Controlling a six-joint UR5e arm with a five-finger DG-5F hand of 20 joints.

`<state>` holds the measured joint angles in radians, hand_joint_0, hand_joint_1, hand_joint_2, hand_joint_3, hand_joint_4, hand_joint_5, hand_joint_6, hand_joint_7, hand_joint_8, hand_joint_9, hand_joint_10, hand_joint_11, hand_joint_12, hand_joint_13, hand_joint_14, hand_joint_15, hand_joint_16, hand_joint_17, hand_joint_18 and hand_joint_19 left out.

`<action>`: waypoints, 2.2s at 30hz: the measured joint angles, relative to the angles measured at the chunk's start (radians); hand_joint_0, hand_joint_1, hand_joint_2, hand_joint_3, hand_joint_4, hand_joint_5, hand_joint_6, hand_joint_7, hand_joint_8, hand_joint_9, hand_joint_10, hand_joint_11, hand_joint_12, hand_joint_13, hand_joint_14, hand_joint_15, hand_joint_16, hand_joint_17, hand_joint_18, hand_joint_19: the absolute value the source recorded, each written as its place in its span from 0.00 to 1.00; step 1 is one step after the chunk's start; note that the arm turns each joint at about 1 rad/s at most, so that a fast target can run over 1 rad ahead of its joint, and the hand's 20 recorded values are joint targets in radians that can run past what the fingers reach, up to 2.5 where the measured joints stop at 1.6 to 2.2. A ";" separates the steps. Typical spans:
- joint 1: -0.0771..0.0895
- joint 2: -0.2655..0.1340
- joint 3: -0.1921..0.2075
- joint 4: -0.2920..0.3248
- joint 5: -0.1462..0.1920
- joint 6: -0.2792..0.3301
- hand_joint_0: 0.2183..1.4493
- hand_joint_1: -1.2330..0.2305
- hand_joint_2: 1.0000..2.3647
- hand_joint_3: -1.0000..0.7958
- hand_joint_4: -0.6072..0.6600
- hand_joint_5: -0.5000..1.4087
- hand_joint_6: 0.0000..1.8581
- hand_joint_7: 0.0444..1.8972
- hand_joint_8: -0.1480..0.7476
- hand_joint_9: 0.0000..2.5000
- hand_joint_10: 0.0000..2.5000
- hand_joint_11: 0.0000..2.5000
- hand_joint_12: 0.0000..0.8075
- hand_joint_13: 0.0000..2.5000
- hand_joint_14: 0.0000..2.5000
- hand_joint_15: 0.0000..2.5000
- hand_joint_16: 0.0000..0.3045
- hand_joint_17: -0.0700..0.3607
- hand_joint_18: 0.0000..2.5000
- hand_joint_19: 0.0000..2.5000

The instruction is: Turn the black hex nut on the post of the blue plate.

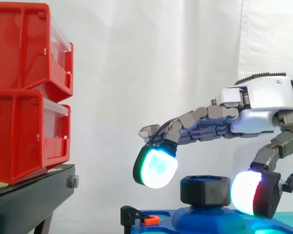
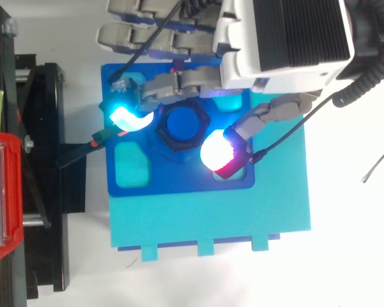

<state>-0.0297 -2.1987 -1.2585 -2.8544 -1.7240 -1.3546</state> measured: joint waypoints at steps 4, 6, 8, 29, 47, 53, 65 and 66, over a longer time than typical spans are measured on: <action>0.002 -0.001 0.000 0.005 -0.001 0.000 0.11 0.25 0.00 0.28 0.42 0.10 0.27 0.32 0.33 0.00 0.00 0.00 0.44 0.00 0.00 0.00 0.19 0.47 0.00 0.00; 0.002 -0.001 0.000 0.007 -0.001 0.000 0.11 0.25 0.00 0.28 0.42 0.10 0.27 0.32 0.33 0.00 0.00 0.00 0.44 0.00 0.00 0.00 0.19 0.46 0.00 0.00; 0.002 -0.001 0.000 0.008 -0.002 0.000 0.11 0.25 0.00 0.28 0.42 0.10 0.27 0.32 0.33 0.00 0.00 0.00 0.45 0.00 0.00 0.00 0.19 0.46 0.00 0.00; -0.001 -0.001 0.000 0.012 -0.003 -0.001 0.11 0.30 0.00 0.28 0.54 0.10 0.27 0.34 0.36 0.00 0.00 0.00 0.45 0.00 0.00 0.00 0.19 0.47 0.00 0.01; -0.008 -0.001 -0.001 0.009 -0.016 -0.003 0.12 0.32 0.00 0.28 0.58 0.11 0.27 0.36 0.37 0.00 0.00 0.00 0.46 0.00 0.00 0.00 0.19 0.46 0.00 0.00; -0.009 -0.001 -0.001 0.007 -0.022 -0.003 0.12 0.32 0.00 0.28 0.59 0.11 0.27 0.37 0.37 0.00 0.00 0.00 0.46 0.00 0.00 0.00 0.19 0.46 0.00 0.00; -0.016 -0.001 0.000 -0.006 -0.041 -0.004 0.17 0.34 0.00 0.28 0.59 0.12 0.27 0.39 0.34 0.00 0.00 0.00 0.43 0.00 0.00 0.00 0.17 0.44 0.00 0.01; -0.016 -0.001 0.000 -0.006 -0.041 -0.004 0.18 0.34 0.00 0.28 0.58 0.12 0.27 0.39 0.34 0.00 0.00 0.00 0.42 0.00 0.00 0.00 0.17 0.43 0.00 0.01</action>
<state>-0.0457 -2.1995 -1.2585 -2.8608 -1.7651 -1.3589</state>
